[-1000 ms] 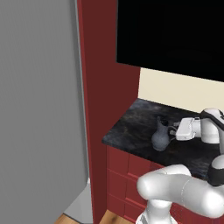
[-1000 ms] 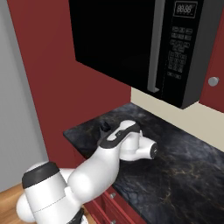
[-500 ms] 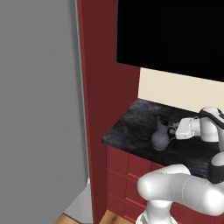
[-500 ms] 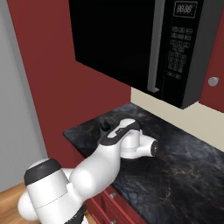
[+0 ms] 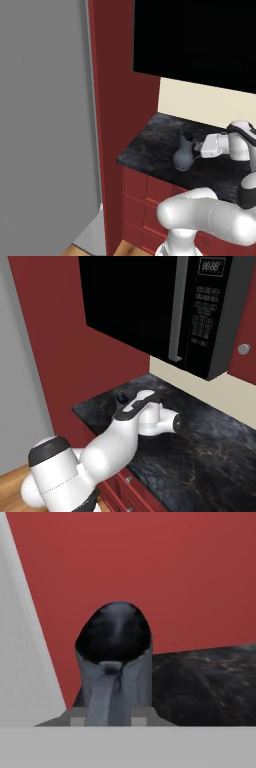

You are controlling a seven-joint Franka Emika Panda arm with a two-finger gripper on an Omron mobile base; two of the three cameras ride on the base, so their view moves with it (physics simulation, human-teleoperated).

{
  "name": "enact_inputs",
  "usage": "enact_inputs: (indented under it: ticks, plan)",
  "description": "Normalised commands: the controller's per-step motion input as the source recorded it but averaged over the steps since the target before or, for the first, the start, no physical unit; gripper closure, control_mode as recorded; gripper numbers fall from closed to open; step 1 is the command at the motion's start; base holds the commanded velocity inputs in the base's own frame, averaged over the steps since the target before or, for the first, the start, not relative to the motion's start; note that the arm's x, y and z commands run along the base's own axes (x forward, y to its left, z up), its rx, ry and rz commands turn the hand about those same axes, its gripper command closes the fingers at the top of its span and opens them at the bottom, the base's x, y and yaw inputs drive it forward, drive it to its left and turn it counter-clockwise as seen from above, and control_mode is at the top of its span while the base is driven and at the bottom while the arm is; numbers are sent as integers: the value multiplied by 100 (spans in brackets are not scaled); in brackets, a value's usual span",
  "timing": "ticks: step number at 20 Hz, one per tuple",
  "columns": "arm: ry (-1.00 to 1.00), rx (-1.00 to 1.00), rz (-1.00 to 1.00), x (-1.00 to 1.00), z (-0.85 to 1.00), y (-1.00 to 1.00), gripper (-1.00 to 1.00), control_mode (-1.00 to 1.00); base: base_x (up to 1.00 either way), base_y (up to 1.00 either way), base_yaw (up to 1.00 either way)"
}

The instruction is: Move the sushi and pork chop from the top shelf to the second highest shelf to make space. Then, place the pitcher from the counter on the cleared top shelf.

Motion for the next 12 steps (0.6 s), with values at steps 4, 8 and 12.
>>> enact_inputs:
  ticks: [4,8,12]
  plan:
    - [0,0,6,-24,0,10,100,-100,0,0,0]
    - [-9,-2,3,-69,0,46,100,-100,0,0,0]
    - [-20,-4,-4,-66,18,58,100,-100,0,0,0]
